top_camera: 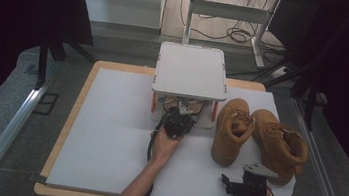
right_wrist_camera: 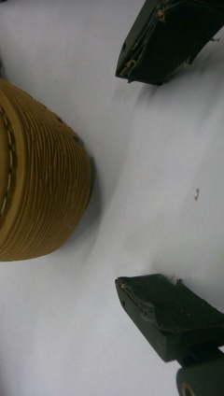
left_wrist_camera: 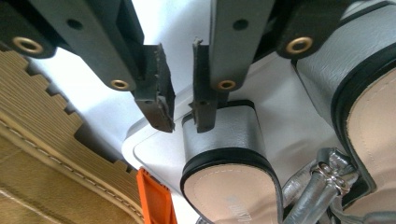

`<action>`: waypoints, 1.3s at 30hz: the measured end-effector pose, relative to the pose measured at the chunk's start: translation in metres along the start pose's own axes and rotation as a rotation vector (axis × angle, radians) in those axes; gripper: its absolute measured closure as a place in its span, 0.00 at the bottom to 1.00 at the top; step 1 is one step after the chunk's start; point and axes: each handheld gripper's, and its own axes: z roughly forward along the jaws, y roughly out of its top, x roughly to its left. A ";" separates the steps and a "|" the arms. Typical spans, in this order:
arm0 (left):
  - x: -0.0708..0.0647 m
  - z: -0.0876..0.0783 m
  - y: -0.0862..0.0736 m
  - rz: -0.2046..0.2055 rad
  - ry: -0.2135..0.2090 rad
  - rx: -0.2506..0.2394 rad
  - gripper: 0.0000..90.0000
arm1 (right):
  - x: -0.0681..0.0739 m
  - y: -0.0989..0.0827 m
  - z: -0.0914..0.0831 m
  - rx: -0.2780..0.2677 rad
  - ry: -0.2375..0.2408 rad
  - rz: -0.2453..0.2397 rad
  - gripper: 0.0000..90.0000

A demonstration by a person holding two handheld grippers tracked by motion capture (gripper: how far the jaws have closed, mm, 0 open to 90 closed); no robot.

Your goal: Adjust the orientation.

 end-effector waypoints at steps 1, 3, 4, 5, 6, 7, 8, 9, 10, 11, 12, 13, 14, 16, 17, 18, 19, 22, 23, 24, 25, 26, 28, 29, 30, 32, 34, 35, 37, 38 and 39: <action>0.000 -0.003 0.001 -0.002 -0.005 -0.003 0.82 | 0.000 0.000 0.000 0.000 0.000 0.000 0.03; 0.000 -0.005 0.001 -0.002 -0.006 -0.005 0.78 | 0.000 0.000 0.000 0.000 0.000 0.000 0.03; 0.000 -0.006 0.001 -0.001 -0.007 -0.004 0.78 | 0.000 0.000 0.000 0.000 0.000 0.000 0.03; -0.001 -0.010 0.002 0.000 -0.010 -0.007 0.74 | 0.000 0.000 0.000 0.000 0.000 0.000 0.03; -0.001 -0.012 0.002 0.001 -0.008 -0.006 0.71 | 0.000 0.000 0.000 0.000 0.000 0.000 0.03; -0.001 -0.013 0.002 0.003 -0.009 -0.010 0.69 | 0.000 0.000 0.000 0.000 0.000 0.000 0.03; -0.002 -0.015 0.002 0.011 -0.007 -0.009 0.66 | 0.000 0.000 0.000 0.001 0.000 0.000 0.03; -0.002 -0.016 0.001 0.011 -0.009 -0.010 0.64 | 0.000 0.000 0.000 0.001 0.000 0.000 0.03; -0.002 -0.016 0.001 0.011 -0.009 -0.010 0.62 | 0.000 0.000 0.000 0.001 0.000 0.000 0.03; -0.002 -0.018 0.001 0.014 -0.014 -0.009 0.62 | 0.000 0.000 0.000 0.001 -0.001 0.000 0.03; -0.002 -0.020 0.000 0.011 -0.019 -0.010 0.60 | 0.000 0.000 0.000 0.001 -0.001 0.000 0.03; -0.002 -0.021 0.000 0.011 -0.024 -0.011 0.58 | 0.000 0.000 0.000 0.001 -0.001 0.000 0.03; -0.001 -0.026 -0.001 0.016 -0.022 -0.010 0.55 | 0.000 0.000 0.000 0.001 -0.001 0.000 0.03; 0.000 -0.031 -0.002 0.013 -0.029 -0.013 0.52 | 0.000 0.000 0.000 0.002 -0.001 0.001 0.03; 0.001 -0.034 -0.003 0.013 -0.032 -0.014 0.51 | 0.000 0.000 0.000 0.002 -0.002 0.001 0.03; 0.001 -0.034 -0.003 0.013 -0.032 -0.014 0.48 | 0.000 0.000 0.000 0.002 -0.002 0.001 0.03; 0.003 -0.038 -0.006 0.015 -0.035 -0.013 0.46 | 0.000 0.000 0.000 0.002 -0.002 0.002 0.02; 0.006 -0.042 -0.008 0.014 -0.051 -0.005 0.42 | 0.000 0.000 0.000 0.002 -0.002 0.002 0.03; 0.007 -0.044 -0.010 0.015 -0.056 -0.002 0.41 | 0.000 0.000 0.000 0.002 -0.002 0.002 0.02; 0.008 -0.045 -0.012 0.018 -0.061 -0.004 0.41 | 0.000 0.000 0.000 0.002 -0.002 0.002 0.02; 0.009 -0.047 -0.014 0.016 -0.071 -0.004 0.40 | 0.000 0.000 0.000 0.002 -0.002 0.001 0.02; 0.009 -0.049 -0.015 0.016 -0.078 -0.001 0.38 | 0.000 0.000 0.000 0.002 -0.002 0.002 0.02; 0.012 -0.051 -0.014 0.027 -0.111 0.016 0.33 | 0.000 0.000 0.000 0.002 -0.001 0.005 0.02; 0.010 -0.057 -0.009 0.090 -0.080 0.072 0.29 | 0.000 0.001 0.000 0.007 -0.001 0.006 0.02; 0.010 -0.057 -0.009 0.090 -0.080 0.072 0.28 | 0.000 0.001 0.000 0.007 -0.001 0.006 0.02; 0.008 -0.067 -0.007 0.105 -0.079 0.050 0.28 | 0.000 0.001 0.000 0.006 0.000 0.007 0.02; 0.007 -0.073 -0.007 0.090 -0.111 0.025 0.26 | 0.000 0.001 0.000 0.007 0.000 0.006 0.02; 0.004 -0.077 -0.008 0.115 -0.095 0.026 0.24 | 0.000 0.001 0.000 0.007 -0.001 0.006 0.02; 0.003 -0.079 -0.009 0.112 -0.102 0.022 0.23 | 0.000 0.000 0.000 0.005 -0.002 0.005 0.02; 0.002 -0.080 -0.011 0.109 -0.116 0.017 0.23 | 0.000 0.000 0.000 0.005 -0.002 0.005 0.02; 0.001 -0.080 -0.013 0.109 -0.120 0.013 0.23 | 0.000 0.000 0.000 0.005 -0.002 0.005 0.02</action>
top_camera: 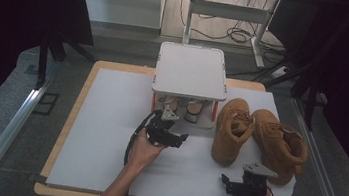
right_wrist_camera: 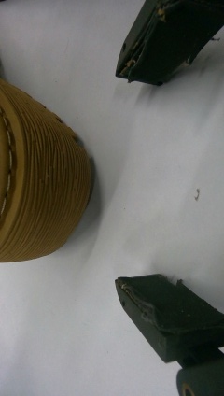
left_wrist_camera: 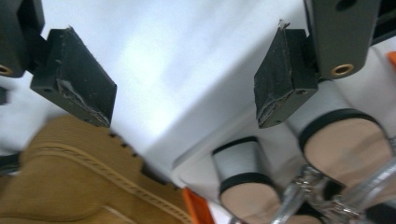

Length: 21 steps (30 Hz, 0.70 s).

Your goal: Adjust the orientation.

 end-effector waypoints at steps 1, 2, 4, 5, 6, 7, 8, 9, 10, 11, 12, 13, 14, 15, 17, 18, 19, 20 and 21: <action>-0.001 0.000 -0.003 0.003 0.003 0.000 0.22 | 0.000 0.000 0.000 -0.001 0.000 0.000 0.02; -0.002 0.000 -0.005 0.007 0.003 0.005 0.21 | 0.000 0.000 0.000 -0.001 -0.001 0.000 0.02; -0.001 -0.001 -0.014 0.004 0.004 0.016 0.19 | 0.000 0.000 0.000 -0.001 0.000 0.001 0.02; -0.001 -0.001 -0.014 0.004 0.004 0.016 0.18 | 0.000 0.000 0.000 -0.001 0.000 0.001 0.02; 0.002 -0.004 -0.020 -0.001 0.004 0.018 0.18 | 0.000 0.000 0.000 -0.001 0.000 0.001 0.02; 0.002 -0.004 -0.020 -0.001 0.004 0.018 0.17 | 0.000 0.000 0.000 -0.001 0.000 0.001 0.02; 0.003 -0.005 -0.022 -0.006 0.006 0.020 0.17 | 0.000 0.000 0.000 -0.002 -0.001 -0.001 0.02; 0.004 -0.007 -0.025 -0.009 0.007 0.020 0.17 | 0.000 0.000 0.000 -0.001 0.000 0.000 0.02; 0.006 -0.012 -0.030 -0.014 0.007 0.025 0.16 | 0.000 0.000 0.000 -0.001 0.000 0.000 0.02; 0.006 -0.012 -0.030 -0.014 0.007 0.025 0.15 | 0.000 0.000 0.000 -0.001 0.000 0.000 0.02; 0.008 -0.016 -0.034 -0.016 0.009 0.027 0.15 | 0.000 0.000 0.000 -0.002 -0.001 -0.002 0.02; 0.008 -0.016 -0.034 -0.016 0.009 0.027 0.15 | 0.000 0.000 0.000 -0.002 -0.001 -0.002 0.02; 0.009 -0.021 -0.039 -0.022 0.011 0.025 0.15 | 0.000 0.000 0.000 -0.002 -0.001 -0.002 0.02; 0.009 -0.021 -0.039 -0.022 0.011 0.025 0.15 | 0.000 0.000 0.000 -0.002 -0.001 -0.002 0.03; 0.009 -0.026 -0.045 -0.025 0.014 0.025 0.15 | 0.000 0.000 0.000 -0.001 -0.001 -0.003 0.03; 0.009 -0.028 -0.047 -0.022 0.016 0.030 0.15 | 0.000 0.000 0.000 -0.001 -0.001 -0.002 0.03; 0.009 -0.028 -0.047 -0.022 0.016 0.030 0.15 | 0.000 0.000 0.000 -0.001 -0.001 -0.002 0.03; 0.010 -0.030 -0.049 -0.019 0.016 0.036 0.15 | 0.000 0.000 0.000 -0.001 -0.001 -0.001 0.03; 0.011 -0.033 -0.053 -0.019 0.021 0.035 0.14 | 0.000 0.000 0.000 -0.001 -0.001 0.000 0.03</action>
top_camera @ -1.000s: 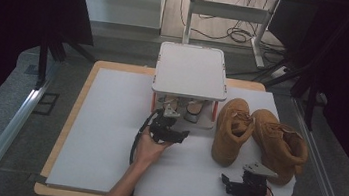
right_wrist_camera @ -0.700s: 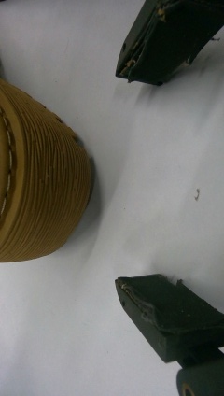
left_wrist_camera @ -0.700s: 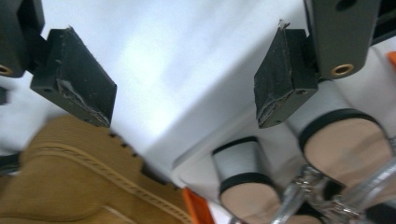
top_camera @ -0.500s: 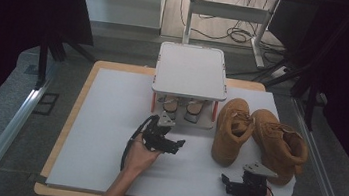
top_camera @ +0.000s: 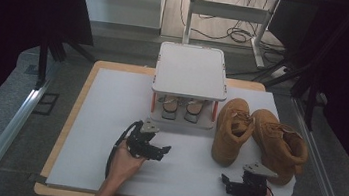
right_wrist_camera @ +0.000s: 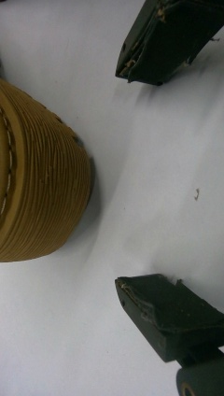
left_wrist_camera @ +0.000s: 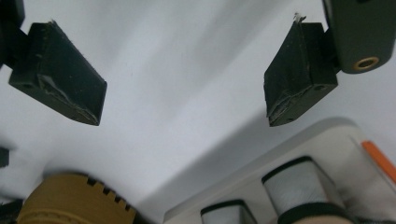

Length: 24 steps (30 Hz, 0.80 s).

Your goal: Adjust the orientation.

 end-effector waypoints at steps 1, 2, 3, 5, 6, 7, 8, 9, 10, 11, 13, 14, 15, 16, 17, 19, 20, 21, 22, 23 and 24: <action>0.001 -0.001 -0.002 -0.006 0.002 -0.003 0.14 | 0.000 0.000 0.000 0.000 0.000 0.000 0.02; 0.001 -0.001 -0.002 -0.006 0.002 -0.003 0.14 | 0.000 0.000 0.000 0.000 0.000 0.000 0.02; 0.002 -0.004 -0.007 -0.012 0.002 -0.003 0.14 | 0.000 0.000 0.000 0.000 0.000 0.000 0.03; 0.003 -0.006 -0.013 -0.017 0.010 0.000 0.14 | 0.000 0.000 0.000 0.000 0.000 0.000 0.03; 0.003 -0.006 -0.013 -0.017 0.010 0.000 0.14 | 0.000 0.000 0.000 0.000 0.000 0.000 0.03; 0.004 -0.008 -0.016 -0.020 0.013 0.003 0.14 | 0.000 0.000 0.000 0.000 0.000 0.000 0.02; 0.005 -0.009 -0.019 -0.022 0.016 0.006 0.14 | 0.000 0.000 0.000 0.000 0.000 0.000 0.02; 0.006 -0.011 -0.025 -0.031 0.023 0.006 0.14 | 0.000 0.000 0.000 0.000 0.000 0.000 0.03; 0.006 -0.011 -0.025 -0.031 0.023 0.006 0.14 | 0.000 0.000 0.000 0.000 0.000 0.000 0.03; 0.007 -0.012 -0.028 -0.035 0.027 0.006 0.14 | 0.000 0.000 0.000 0.000 0.000 0.000 0.03; 0.009 -0.015 -0.034 -0.040 0.037 0.007 0.14 | 0.000 0.000 0.000 0.000 0.000 0.000 0.03; 0.009 -0.016 -0.036 -0.040 0.044 0.007 0.14 | 0.000 0.000 0.000 0.000 0.000 0.000 0.03; 0.010 -0.017 -0.039 -0.040 0.050 0.009 0.14 | 0.000 0.000 0.000 0.000 0.000 0.000 0.03; 0.010 -0.019 -0.043 -0.038 0.061 0.016 0.14 | 0.000 0.000 0.000 0.000 0.000 0.000 0.03; 0.010 -0.019 -0.043 -0.038 0.061 0.016 0.14 | 0.000 0.000 0.000 0.000 0.000 -0.001 0.03; 0.011 -0.021 -0.047 -0.032 0.076 0.028 0.14 | 0.000 0.000 0.000 0.001 0.000 0.000 0.03; 0.011 -0.021 -0.049 -0.032 0.077 0.031 0.14 | 0.000 0.000 0.000 0.001 0.000 0.000 0.03; 0.012 -0.022 -0.053 -0.034 0.086 0.038 0.14 | 0.000 0.000 0.000 0.001 0.000 0.000 0.03; 0.012 -0.022 -0.053 -0.034 0.086 0.038 0.14 | 0.000 0.000 0.000 0.001 0.000 0.000 0.03; 0.012 -0.023 -0.055 -0.032 0.092 0.044 0.14 | 0.000 0.000 0.000 0.001 0.001 0.000 0.03; 0.013 -0.023 -0.057 -0.032 0.097 0.049 0.14 | 0.000 0.000 0.000 0.001 0.001 0.000 0.03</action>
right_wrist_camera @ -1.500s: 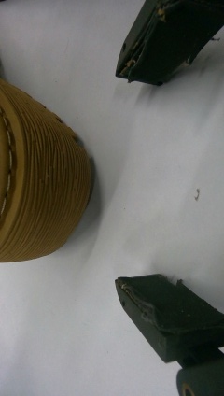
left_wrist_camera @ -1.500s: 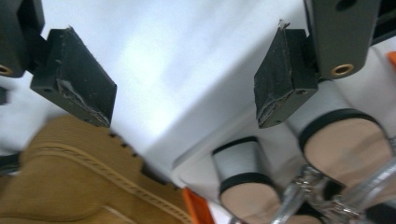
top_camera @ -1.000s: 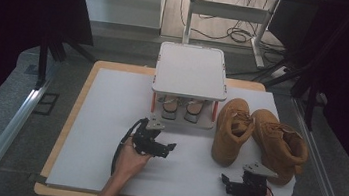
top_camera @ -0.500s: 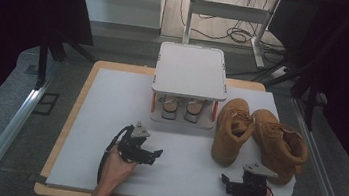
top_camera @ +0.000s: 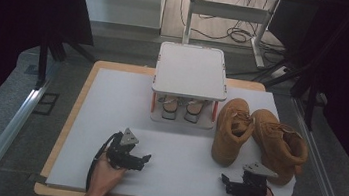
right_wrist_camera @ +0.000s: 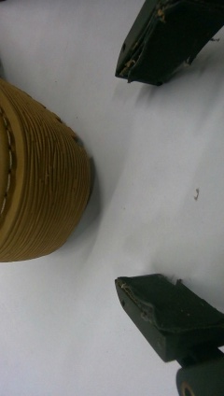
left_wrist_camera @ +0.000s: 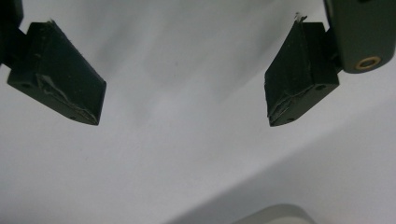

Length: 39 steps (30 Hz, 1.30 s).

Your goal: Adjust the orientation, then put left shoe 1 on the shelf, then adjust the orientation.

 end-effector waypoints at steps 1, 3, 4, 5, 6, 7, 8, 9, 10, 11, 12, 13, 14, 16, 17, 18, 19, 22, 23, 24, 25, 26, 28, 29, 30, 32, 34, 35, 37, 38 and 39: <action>0.000 0.000 -0.001 0.000 0.004 0.004 0.14 | 0.000 0.000 0.000 0.000 -0.001 0.000 0.03; 0.001 0.000 -0.005 -0.001 0.011 0.010 0.14 | 0.000 0.000 0.000 0.000 -0.001 -0.001 0.03; 0.002 0.000 -0.006 -0.001 0.016 0.016 0.14 | 0.000 0.000 0.000 0.000 -0.001 -0.001 0.03; 0.003 0.002 -0.009 -0.006 0.020 0.024 0.14 | 0.000 0.000 0.000 0.000 -0.001 -0.001 0.03; 0.003 0.002 -0.009 -0.006 0.020 0.024 0.14 | 0.000 0.000 0.000 0.000 -0.001 -0.001 0.03; 0.005 0.005 -0.011 -0.006 0.027 0.036 0.14 | 0.000 0.000 0.000 0.001 -0.001 -0.001 0.03; 0.005 0.005 -0.011 -0.006 0.027 0.036 0.14 | 0.000 0.000 0.000 0.001 -0.001 -0.001 0.03; 0.006 0.006 -0.012 -0.015 0.026 0.047 0.14 | 0.000 0.000 0.000 0.001 -0.001 -0.001 0.03; 0.007 0.006 -0.012 -0.015 0.022 0.048 0.14 | 0.000 0.000 0.000 0.001 -0.001 -0.001 0.03; 0.007 0.006 -0.012 -0.015 0.023 0.048 0.14 | 0.000 0.000 0.000 0.002 0.000 -0.001 0.03; 0.007 0.006 -0.012 -0.015 0.023 0.048 0.14 | 0.000 0.000 0.000 0.002 0.000 -0.001 0.03; 0.006 0.007 -0.012 -0.014 0.027 0.048 0.14 | 0.000 0.001 0.000 0.005 0.001 -0.001 0.03; 0.006 0.007 -0.012 -0.014 0.027 0.048 0.14 | 0.000 0.001 0.000 0.005 0.001 -0.001 0.03; 0.007 0.007 -0.012 -0.015 0.026 0.048 0.14 | -0.001 0.001 0.000 0.006 0.005 -0.004 0.03; 0.007 0.007 -0.012 -0.014 0.027 0.047 0.14 | -0.001 0.001 -0.001 0.009 0.010 -0.007 0.03; 0.007 0.007 -0.012 -0.014 0.027 0.047 0.14 | -0.001 0.001 -0.001 0.009 0.010 -0.007 0.03; 0.007 0.007 -0.012 -0.014 0.027 0.047 0.14 | -0.002 0.001 -0.001 0.009 0.013 -0.008 0.03; 0.007 0.007 -0.012 -0.014 0.027 0.047 0.14 | -0.002 0.001 -0.001 0.011 0.018 -0.004 0.02; 0.006 0.007 -0.012 -0.014 0.028 0.047 0.14 | -0.002 0.001 -0.002 0.016 0.026 0.001 0.00; 0.006 0.007 -0.012 -0.014 0.028 0.047 0.14 | -0.002 0.001 -0.002 0.016 0.026 0.001 0.00; 0.006 0.007 -0.012 -0.014 0.028 0.047 0.14 | -0.002 0.001 -0.002 0.018 0.029 0.001 0.00; 0.007 0.007 -0.012 -0.015 0.027 0.047 0.14 | -0.002 0.002 -0.003 0.019 0.044 0.011 0.00; 0.007 0.007 -0.012 -0.015 0.027 0.047 0.14 | -0.003 0.003 -0.005 0.018 0.061 0.029 0.00; 0.007 0.007 -0.012 -0.015 0.027 0.047 0.14 | -0.003 0.003 -0.005 0.018 0.061 0.029 0.00; 0.006 0.007 -0.012 -0.015 0.028 0.047 0.14 | -0.003 0.003 -0.005 0.015 0.069 0.037 0.00; 0.006 0.007 -0.012 -0.015 0.028 0.047 0.14 | -0.002 0.005 -0.008 0.011 0.081 0.041 0.00; 0.007 0.007 -0.012 -0.015 0.028 0.047 0.14 | -0.001 0.007 -0.010 0.011 0.089 0.044 0.01; 0.007 0.007 -0.012 -0.015 0.027 0.047 0.14 | 0.002 0.008 -0.013 0.003 0.088 0.042 0.07; 0.007 0.007 -0.012 -0.015 0.028 0.046 0.14 | 0.004 0.010 -0.015 0.005 0.081 0.030 0.13; 0.006 0.007 -0.012 -0.015 0.028 0.047 0.14 | 0.005 0.010 -0.015 0.008 0.078 0.025 0.16; 0.006 0.007 -0.012 -0.015 0.028 0.046 0.14 | 0.006 0.010 -0.016 0.006 0.074 0.016 0.17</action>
